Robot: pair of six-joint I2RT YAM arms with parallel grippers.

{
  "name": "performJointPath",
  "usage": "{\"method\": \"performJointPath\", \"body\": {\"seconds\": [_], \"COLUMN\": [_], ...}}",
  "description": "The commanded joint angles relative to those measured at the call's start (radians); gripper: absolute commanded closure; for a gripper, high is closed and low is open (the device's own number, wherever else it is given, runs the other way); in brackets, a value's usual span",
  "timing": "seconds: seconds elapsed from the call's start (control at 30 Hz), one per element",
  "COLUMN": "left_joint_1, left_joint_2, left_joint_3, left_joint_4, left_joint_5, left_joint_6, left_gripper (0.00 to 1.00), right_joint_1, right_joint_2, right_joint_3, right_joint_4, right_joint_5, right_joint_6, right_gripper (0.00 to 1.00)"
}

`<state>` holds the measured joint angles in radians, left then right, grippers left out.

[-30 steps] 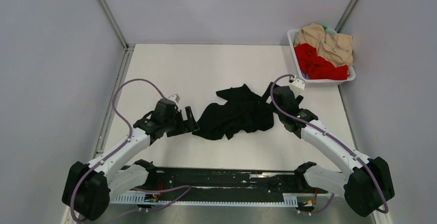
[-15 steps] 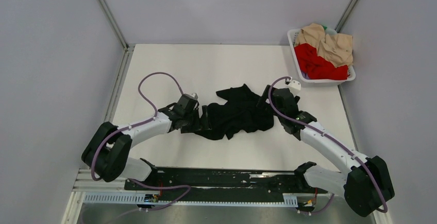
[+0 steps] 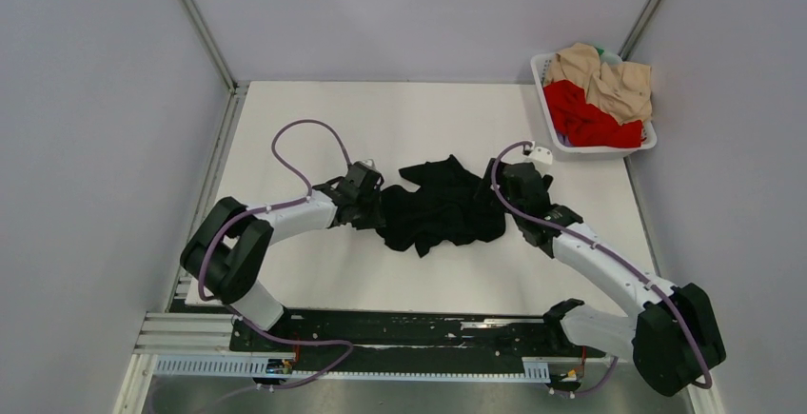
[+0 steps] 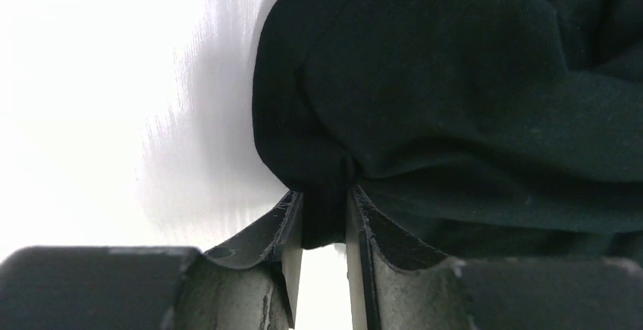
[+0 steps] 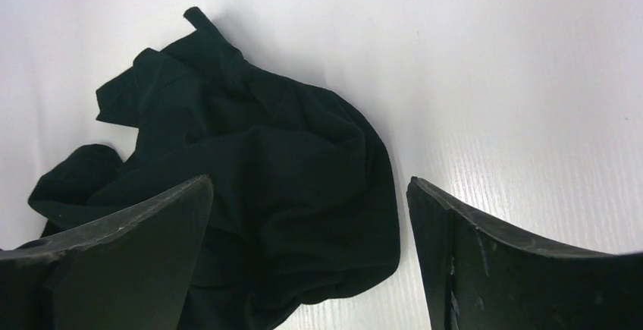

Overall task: Fold and stack the t-shirts
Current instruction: Flatten out the tshirt

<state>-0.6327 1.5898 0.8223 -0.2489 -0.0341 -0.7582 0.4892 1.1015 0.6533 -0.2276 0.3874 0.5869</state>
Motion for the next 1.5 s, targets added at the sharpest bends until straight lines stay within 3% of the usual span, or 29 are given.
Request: {"method": "performJointPath", "body": {"seconds": [0.0,0.1,0.13,0.43,0.57,0.8,0.87,0.93,0.97,1.23,1.47], "left_joint_1": [-0.006,-0.006,-0.006,-0.006,-0.005,-0.005,-0.005,-0.005,-0.005,-0.005,-0.005], "left_joint_2": [0.08,0.085,0.083,-0.038,-0.067,-0.115,-0.125,-0.137,-0.143,-0.317,-0.603], "left_joint_3": [-0.015,-0.009,-0.009,-0.077,-0.094,-0.094,-0.092,-0.086,-0.082,0.04,0.194], "left_joint_4": [-0.04,-0.052,-0.058,-0.067,-0.071,-0.086,-0.093,-0.103,-0.112,-0.249,-0.285], "left_joint_5": [-0.039,-0.063,-0.067,-0.128,-0.153,-0.191,-0.206,-0.223,-0.228,-0.371,-0.513], "left_joint_6": [0.024,0.026,0.03,0.032,0.033,0.032,0.029,0.026,0.025,0.038,0.148], "left_gripper": [0.7,0.98,1.0,1.0,1.0,1.0,1.0,1.0,1.0,1.0,1.0], "right_joint_1": [-0.007,-0.009,-0.011,-0.026,-0.028,-0.032,-0.035,-0.039,-0.041,-0.043,-0.044], "right_joint_2": [0.084,0.214,0.263,0.712,0.833,0.934,0.931,0.912,0.887,0.529,0.128], "right_joint_3": [0.061,0.159,0.198,0.586,0.693,0.749,0.743,0.73,0.722,0.629,0.512], "right_joint_4": [0.096,0.098,0.099,0.035,0.004,-0.019,-0.027,-0.029,-0.028,0.04,0.17], "right_joint_5": [-0.029,-0.05,-0.067,-0.17,-0.226,-0.202,-0.184,-0.186,-0.176,0.081,0.138], "right_joint_6": [-0.131,-0.216,-0.241,-0.35,-0.367,-0.37,-0.361,-0.356,-0.343,-0.343,-0.431], "right_gripper": [0.0,0.0,0.0,0.15,0.23,0.65,0.78,0.96,1.0,1.0,1.0]}}
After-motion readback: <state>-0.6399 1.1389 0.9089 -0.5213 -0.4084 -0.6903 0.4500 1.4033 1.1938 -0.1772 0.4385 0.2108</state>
